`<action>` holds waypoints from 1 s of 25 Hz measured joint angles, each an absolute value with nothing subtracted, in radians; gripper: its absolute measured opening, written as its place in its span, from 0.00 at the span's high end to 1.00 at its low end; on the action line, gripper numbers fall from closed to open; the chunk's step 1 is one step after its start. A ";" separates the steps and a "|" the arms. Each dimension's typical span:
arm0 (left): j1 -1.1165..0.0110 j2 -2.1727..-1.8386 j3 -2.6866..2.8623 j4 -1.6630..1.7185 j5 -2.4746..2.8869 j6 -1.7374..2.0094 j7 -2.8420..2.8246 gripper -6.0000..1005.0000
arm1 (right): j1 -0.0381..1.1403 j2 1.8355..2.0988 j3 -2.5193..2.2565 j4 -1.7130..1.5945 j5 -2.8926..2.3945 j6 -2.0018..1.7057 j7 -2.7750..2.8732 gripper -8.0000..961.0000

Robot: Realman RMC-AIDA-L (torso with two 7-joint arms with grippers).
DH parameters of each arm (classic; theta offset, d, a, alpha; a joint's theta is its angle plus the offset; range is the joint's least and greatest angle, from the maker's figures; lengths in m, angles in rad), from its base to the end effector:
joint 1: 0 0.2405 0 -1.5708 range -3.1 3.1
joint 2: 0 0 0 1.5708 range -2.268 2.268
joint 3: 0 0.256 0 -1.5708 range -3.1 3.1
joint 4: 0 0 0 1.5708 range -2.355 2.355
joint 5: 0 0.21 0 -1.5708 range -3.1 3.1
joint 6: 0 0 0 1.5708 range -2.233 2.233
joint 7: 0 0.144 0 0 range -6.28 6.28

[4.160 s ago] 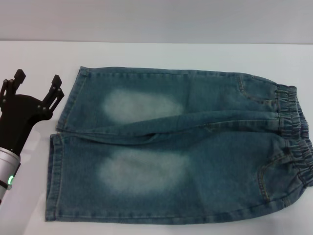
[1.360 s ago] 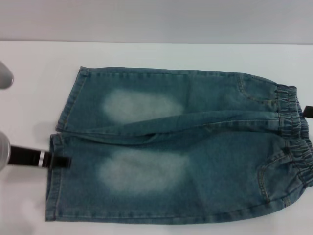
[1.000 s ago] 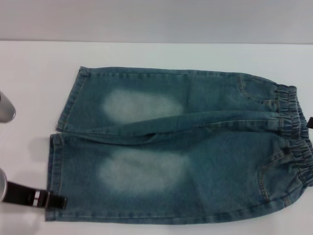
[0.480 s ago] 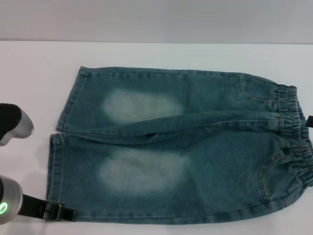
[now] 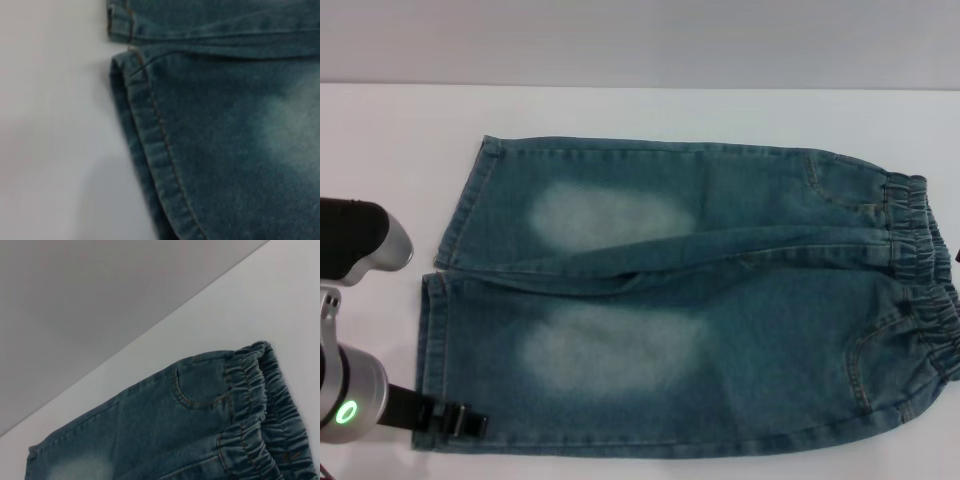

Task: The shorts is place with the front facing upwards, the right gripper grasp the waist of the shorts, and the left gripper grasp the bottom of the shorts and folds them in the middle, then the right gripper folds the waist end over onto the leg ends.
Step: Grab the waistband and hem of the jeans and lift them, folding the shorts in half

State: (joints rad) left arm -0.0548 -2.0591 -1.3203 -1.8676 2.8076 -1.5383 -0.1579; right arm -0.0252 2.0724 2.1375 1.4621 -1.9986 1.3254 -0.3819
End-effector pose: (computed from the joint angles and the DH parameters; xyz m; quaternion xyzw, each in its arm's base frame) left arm -0.2228 0.2383 -0.0052 -0.7604 -0.5523 0.1768 0.2922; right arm 0.3146 0.2605 0.0946 -0.6570 0.6714 0.2121 0.2694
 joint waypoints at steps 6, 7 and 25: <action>-0.072 -2.058 -1.322 -1.865 2.814 -1.553 -0.157 0.44 | -0.023 2.072 2.145 1.440 -1.966 1.327 -0.392 0.19; -0.072 -2.058 -1.322 -1.865 2.814 -1.553 -0.157 0.46 | -0.023 2.072 2.147 1.436 -1.963 1.327 -0.393 0.19; -0.100 -2.057 -1.325 -1.897 2.817 -1.596 -0.140 0.99 | -0.036 2.075 2.151 1.402 -1.999 1.337 -0.374 0.19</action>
